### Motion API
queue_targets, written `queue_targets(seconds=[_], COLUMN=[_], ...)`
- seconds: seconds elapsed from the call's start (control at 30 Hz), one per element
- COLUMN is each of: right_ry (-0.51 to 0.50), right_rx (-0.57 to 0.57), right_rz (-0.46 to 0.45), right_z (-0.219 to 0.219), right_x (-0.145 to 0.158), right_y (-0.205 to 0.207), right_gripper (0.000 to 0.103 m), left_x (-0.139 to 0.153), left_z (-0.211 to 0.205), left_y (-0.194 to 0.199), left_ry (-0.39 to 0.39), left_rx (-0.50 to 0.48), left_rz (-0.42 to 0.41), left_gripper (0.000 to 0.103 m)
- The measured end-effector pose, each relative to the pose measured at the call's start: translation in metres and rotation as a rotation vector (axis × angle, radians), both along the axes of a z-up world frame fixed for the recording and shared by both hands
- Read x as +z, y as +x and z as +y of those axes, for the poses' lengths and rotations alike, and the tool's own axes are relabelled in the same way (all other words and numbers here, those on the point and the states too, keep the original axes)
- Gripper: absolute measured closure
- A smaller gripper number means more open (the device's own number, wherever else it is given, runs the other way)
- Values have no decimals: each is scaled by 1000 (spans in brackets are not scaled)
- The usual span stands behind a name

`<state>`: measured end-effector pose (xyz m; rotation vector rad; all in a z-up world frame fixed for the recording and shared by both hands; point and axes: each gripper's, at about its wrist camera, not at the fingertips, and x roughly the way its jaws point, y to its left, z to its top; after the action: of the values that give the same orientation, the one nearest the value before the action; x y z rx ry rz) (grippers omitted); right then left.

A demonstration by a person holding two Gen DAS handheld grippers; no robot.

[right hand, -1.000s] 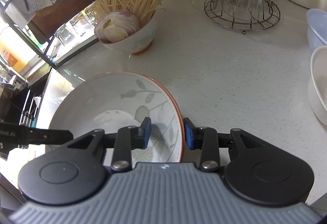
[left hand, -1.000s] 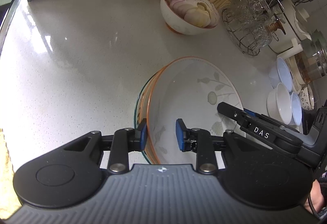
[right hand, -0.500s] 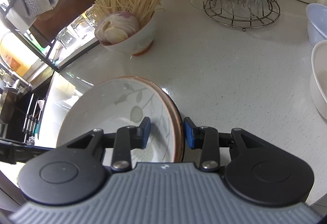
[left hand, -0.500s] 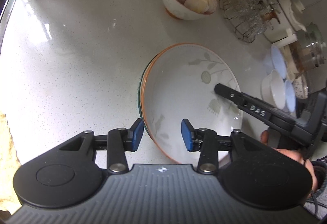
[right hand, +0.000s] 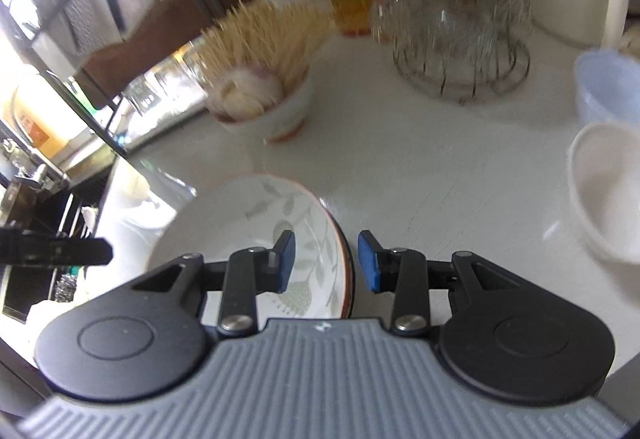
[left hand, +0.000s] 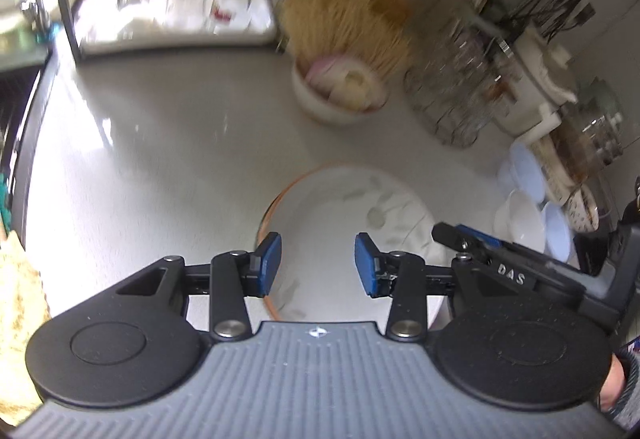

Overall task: Organize plates and bowls
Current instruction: 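Open both grippers and lift them off the stacked plates, then move both grippers toward the white bowl beside the pale-blue bowls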

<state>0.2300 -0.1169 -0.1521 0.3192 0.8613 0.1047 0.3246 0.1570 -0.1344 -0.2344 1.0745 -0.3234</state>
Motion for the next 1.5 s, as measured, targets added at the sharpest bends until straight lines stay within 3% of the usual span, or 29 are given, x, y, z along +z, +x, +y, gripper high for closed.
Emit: queue_targets(seconds=[0.27, 0.5, 0.63, 0.87, 1.07, 1.5], right_ry=[-35, -57, -84, -107, -92, -47], right_rx=[25, 28, 24, 9, -45, -232], right_rz=[-157, -208, -241, -260, -224, -114], right_z=[-8, -22, -36, -69, -91, -153], right_x=[63, 90, 97, 100, 91, 52], right_y=[-33, -62, -81, -105, -117, -113], right_gripper=[64, 64, 64, 64, 64, 64], left_x=[51, 72, 74, 66, 57, 21], left_z=[-33, -66, -82, -115, -137, -194], left_y=[-25, -58, -75, -95, -102, -61], left_ry=[43, 85, 69, 51, 33, 6], left_rx=[0, -6, 5, 26, 10, -107], left_rz=[-145, -202, -211, -217, -202, -162], left_gripper=[58, 58, 57, 57, 57, 57])
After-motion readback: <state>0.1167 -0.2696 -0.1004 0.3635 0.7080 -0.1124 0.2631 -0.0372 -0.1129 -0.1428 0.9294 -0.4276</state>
